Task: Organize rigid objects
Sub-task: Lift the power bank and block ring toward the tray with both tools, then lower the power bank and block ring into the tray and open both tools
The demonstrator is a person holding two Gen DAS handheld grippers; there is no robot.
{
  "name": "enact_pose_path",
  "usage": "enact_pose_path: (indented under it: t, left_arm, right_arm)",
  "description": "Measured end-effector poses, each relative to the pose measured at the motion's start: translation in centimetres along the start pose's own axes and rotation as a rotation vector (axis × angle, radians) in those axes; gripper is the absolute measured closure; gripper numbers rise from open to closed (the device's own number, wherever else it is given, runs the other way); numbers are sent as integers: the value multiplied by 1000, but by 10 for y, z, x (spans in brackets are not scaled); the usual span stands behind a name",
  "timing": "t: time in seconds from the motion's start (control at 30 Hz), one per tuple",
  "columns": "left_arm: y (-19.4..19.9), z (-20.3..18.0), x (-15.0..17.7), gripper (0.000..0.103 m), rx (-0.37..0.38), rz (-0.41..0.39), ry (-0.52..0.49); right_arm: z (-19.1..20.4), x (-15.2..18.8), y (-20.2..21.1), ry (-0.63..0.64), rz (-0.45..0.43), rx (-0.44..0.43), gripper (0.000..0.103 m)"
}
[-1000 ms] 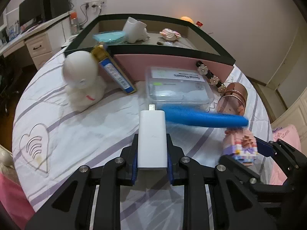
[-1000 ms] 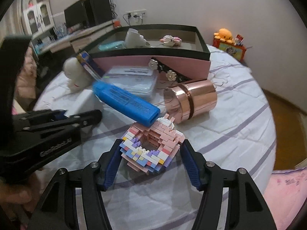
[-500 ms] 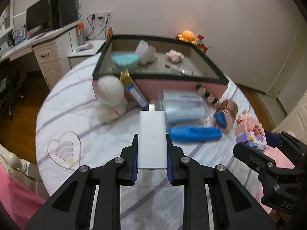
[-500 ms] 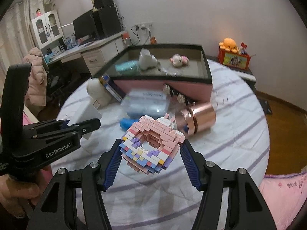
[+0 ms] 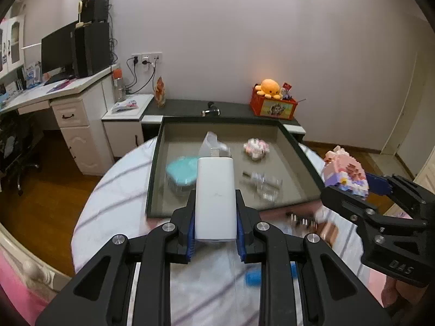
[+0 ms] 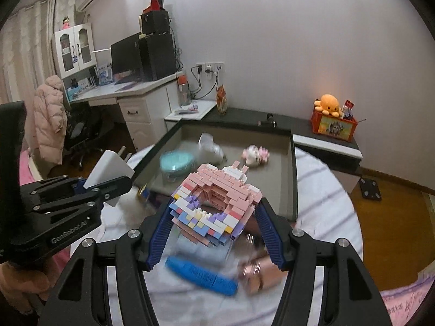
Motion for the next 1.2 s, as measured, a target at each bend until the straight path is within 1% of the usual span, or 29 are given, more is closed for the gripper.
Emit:
enact_pose_path:
  t: [0.17,0.3,0.53,0.7,0.8,0.9,0.97,1.0,1.07,1.1,1.13,1.2]
  left_arm:
    - [-28,-5,-28,80,26,18,-2]
    - [-58,-9,-41,80,28,52,-5]
    - [-98,-11,-41,80,28,111,-3]
    - [-116,-11,-39,80,17,140,-5]
    - [-123,-13,-38,79,-6,154,-17]
    - [-122,-11,-39,68,-19,150,-8]
    - [-117,-7,-39,45,-35,136,1]
    - [-111,-5,-40,39,-45,116,4]
    - [-100,-1,-41,13,-52,84,15]
    - [-95,1,-41,9,-54,71,19]
    - [-87,3,-42,4,-59,50,24]
    - [-68,7,-42,1,-63,10,35]
  right_arm:
    - [-20,-30,-35,-17,27,8,41]
    - [-32,-41,-68,-19,74,15,41]
    - [-44,-45,-109,-18,143,25,41]
    - [-46,-41,-132,-13,192,23,41]
    - [-46,-40,-141,-6,215,23,40]
    - [-44,-38,-147,1,238,23,40]
    - [-46,-37,-149,0,243,30,40]
    - [-47,-36,-149,-3,247,34,39]
    - [-48,-35,-148,-15,245,29,31]
    - [-49,-35,-146,-19,239,26,20]
    - [-49,-35,-143,-21,230,25,19]
    - [-47,-34,-138,-27,227,15,19]
Point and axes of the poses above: each gripper's, at about its wrist camera, not at the fingertips, and y roughly against the way its jaws point, z to its left, x to its underside, the point moved 4 cm from there along -y, roughly the way its jaws point, and after that the axes turned 9 degrees about z, right-handed, at the moved point
